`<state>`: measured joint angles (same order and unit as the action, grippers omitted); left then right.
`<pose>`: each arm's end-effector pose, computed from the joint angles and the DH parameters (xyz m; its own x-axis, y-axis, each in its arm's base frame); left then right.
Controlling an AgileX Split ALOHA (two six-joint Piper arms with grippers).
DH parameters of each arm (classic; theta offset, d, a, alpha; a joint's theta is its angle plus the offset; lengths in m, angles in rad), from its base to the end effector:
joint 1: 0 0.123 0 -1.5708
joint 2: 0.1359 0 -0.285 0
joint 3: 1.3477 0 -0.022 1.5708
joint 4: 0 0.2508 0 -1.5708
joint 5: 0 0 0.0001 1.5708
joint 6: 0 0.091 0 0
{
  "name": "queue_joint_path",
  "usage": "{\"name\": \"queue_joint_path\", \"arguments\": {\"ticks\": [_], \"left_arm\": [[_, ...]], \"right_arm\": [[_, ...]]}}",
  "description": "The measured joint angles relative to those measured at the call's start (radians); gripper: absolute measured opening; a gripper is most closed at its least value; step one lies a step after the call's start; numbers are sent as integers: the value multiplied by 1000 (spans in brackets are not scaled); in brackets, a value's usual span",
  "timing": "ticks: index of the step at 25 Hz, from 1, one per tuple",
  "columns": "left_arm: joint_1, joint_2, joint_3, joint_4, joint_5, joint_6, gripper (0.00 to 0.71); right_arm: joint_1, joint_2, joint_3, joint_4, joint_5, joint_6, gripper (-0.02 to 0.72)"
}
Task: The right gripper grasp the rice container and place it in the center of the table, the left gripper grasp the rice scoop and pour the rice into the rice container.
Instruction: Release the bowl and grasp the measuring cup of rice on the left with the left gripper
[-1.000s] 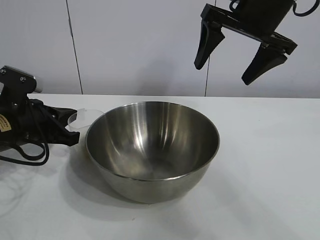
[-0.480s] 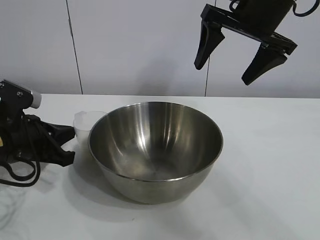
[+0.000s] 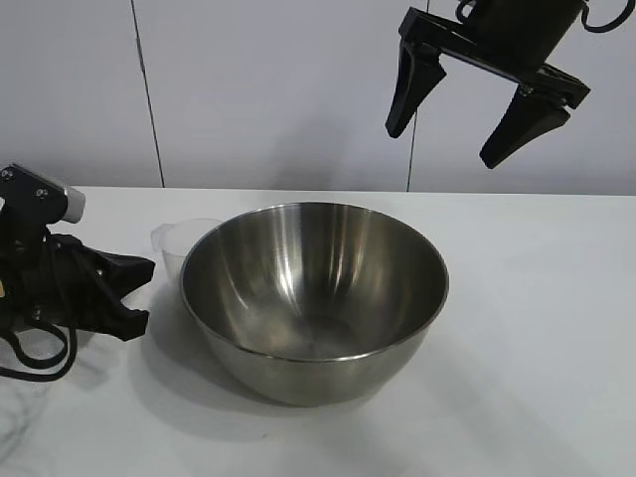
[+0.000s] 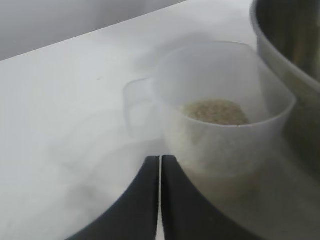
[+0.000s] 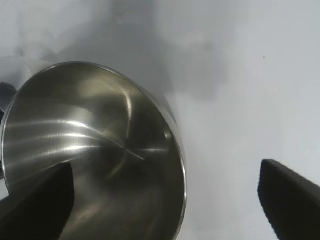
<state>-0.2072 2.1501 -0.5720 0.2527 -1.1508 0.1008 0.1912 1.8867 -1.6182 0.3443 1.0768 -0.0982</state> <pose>0.3010 -0.0845 0.0593 -0.2468 0.2551 -0.9349 0.4703 0.8750 0.1146 0.3913 0.1033 0.2738 -0.9434 -0.1144 -0.3115 -0.2126 0.9290 0.3029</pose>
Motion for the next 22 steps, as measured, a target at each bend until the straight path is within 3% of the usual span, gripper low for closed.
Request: {"name": "queue_joint_path", "arguments": {"ticks": [4, 22], "left_arm": [[0, 0, 0, -6, 0, -1, 409], [0, 1, -85, -3, 2, -1, 471]], "right_arm": [[0, 0, 0, 0, -1, 0, 694], [0, 0, 0, 12, -2, 3, 694]]}}
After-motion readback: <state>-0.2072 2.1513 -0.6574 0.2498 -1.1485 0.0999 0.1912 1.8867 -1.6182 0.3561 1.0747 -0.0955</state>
